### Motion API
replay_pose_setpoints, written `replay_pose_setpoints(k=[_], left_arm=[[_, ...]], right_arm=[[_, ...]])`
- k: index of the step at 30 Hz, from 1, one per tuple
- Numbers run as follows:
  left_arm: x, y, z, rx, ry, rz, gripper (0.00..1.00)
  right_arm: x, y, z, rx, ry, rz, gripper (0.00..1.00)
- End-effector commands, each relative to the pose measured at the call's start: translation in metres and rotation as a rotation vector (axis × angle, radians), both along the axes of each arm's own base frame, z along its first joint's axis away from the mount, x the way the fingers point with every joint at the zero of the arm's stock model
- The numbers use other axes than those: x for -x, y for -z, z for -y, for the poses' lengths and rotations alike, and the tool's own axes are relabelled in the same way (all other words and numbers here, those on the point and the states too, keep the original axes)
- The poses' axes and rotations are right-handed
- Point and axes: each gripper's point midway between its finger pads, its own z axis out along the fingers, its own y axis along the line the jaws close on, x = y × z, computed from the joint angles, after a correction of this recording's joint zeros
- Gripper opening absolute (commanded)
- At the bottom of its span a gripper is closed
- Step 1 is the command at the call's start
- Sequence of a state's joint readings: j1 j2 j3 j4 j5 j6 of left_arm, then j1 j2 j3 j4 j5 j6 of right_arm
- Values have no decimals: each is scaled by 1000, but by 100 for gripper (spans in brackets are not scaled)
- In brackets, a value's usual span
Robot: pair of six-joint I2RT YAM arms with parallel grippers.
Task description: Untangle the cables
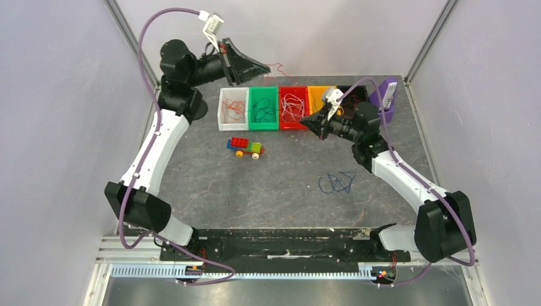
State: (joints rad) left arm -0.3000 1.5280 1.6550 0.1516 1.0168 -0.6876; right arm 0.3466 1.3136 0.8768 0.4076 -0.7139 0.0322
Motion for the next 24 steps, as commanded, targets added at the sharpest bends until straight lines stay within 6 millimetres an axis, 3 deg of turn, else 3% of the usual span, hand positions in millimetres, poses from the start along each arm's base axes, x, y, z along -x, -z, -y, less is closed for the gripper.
replay_pose_setpoints(k=[1,3,6,11,14,17,24], left_arm=[[-12,-55,-42,62,-186,150,2],[-20,-62,-56,56,-265,186,2],[-24,-61,-66,21,-319,223,2],[-28,-43,-67,-17,-329,219,2],[-33,-27,-65,-45,-316,185,2],[-41,-1,-53,-107,-298,123,2],[-37,71,27,-248,-184,33,2]], right_arm=[[-21,73,52,233,193,-113,0],[-23,101,78,293,254,-180,0],[-24,124,110,323,331,-261,0],[-26,121,134,303,392,-277,0],[-27,105,136,270,385,-252,0],[-21,74,124,206,301,-202,0],[7,-15,69,12,58,-152,0]])
